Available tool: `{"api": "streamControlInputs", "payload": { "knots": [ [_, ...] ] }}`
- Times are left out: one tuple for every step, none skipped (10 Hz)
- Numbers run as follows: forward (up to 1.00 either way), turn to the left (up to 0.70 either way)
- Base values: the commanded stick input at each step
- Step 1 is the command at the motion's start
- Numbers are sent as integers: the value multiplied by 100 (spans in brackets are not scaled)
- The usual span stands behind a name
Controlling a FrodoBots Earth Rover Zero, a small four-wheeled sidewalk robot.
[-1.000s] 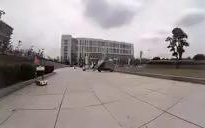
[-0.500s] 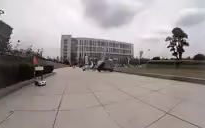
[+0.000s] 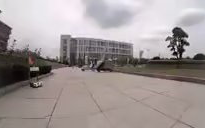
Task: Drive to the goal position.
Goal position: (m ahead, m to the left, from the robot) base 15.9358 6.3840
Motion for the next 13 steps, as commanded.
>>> {"api": "streamControlInputs", "payload": {
  "knots": [
    [45,0],
    [45,18],
    [45,27],
    [45,27],
    [45,27],
    [45,27],
    [45,27],
    [45,27],
    [45,4],
    [45,0],
    [45,0],
    [45,0],
    [45,0]
  ]
}}
